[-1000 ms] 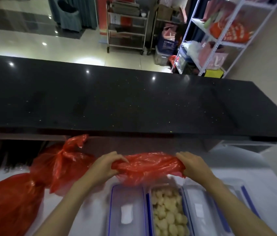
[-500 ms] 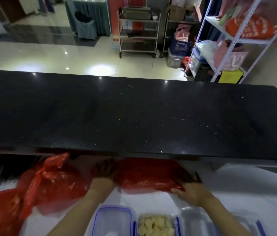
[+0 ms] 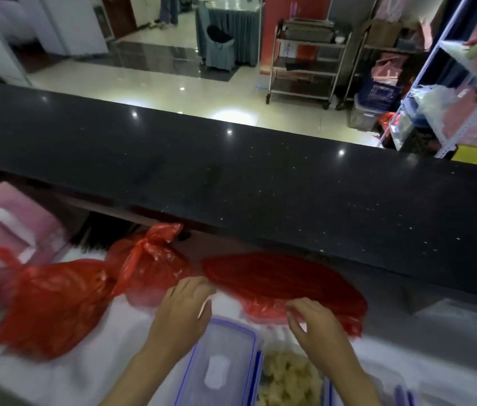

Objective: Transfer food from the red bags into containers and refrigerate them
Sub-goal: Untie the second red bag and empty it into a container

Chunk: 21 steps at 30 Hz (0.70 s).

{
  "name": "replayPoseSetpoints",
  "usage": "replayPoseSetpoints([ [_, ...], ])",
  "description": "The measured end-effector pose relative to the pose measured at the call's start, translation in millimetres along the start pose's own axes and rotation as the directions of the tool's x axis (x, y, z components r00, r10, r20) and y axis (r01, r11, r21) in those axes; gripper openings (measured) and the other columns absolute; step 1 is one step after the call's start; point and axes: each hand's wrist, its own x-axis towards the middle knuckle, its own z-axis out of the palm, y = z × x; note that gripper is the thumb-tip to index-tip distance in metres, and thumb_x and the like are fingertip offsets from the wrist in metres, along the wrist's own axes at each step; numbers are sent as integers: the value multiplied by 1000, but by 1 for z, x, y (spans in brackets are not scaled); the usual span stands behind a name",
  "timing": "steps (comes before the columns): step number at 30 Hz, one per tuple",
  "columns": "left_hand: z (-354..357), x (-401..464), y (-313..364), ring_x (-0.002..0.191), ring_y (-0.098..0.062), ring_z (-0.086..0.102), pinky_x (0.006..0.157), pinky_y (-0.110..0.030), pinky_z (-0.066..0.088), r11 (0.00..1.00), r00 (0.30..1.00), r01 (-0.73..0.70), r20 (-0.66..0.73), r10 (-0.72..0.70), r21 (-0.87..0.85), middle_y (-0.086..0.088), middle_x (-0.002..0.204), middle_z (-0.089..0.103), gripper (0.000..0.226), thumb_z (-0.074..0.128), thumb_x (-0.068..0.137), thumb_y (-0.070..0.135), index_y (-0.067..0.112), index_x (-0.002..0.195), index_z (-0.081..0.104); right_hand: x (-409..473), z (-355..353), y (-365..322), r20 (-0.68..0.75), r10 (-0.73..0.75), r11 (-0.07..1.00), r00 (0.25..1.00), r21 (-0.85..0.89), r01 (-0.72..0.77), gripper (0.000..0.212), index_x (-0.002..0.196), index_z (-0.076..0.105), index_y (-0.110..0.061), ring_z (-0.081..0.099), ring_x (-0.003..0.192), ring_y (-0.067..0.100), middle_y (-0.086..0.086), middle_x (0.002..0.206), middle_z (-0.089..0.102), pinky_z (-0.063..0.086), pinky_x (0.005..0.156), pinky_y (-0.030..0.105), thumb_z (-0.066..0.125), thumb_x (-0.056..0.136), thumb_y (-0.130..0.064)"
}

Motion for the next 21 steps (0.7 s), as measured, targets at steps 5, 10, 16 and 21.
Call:
replayPoseSetpoints([
  [5,-55,-18,-40,105,-16,62,84,-31,44,997,969,70,-236,-75,-30,10,105,66,21,55,88,20,25,96,73,16,35,-75,52,-65,990,997,125,58,22,106,69,-34,61,95,3,-24,99,65,51,83,30,51,95,-37],
  [10,-81,11,-103,115,-22,58,99,-41,49,970,944,166,-257,-208,-177,5,124,64,26,60,89,23,25,114,69,36,61,-134,50,-104,981,993,167,94,20,107,69,-36,61,98,-3,-30,99,63,52,88,29,53,95,-37],
  [16,-70,52,-157,131,-21,52,107,-42,48,910,943,332,114,-313,-250,6,145,55,58,68,90,37,30,145,50,65,75,-195,27,-65,981,997,185,59,19,108,71,-33,63,98,2,-21,101,67,53,87,30,56,97,-33],
  [21,-62,52,-171,94,-9,69,85,-37,58,831,954,288,69,-291,-476,13,98,73,19,70,88,20,30,104,70,86,99,-229,-53,-8,979,999,204,19,29,121,65,-35,60,103,5,-17,111,64,52,93,32,59,94,-29],
])
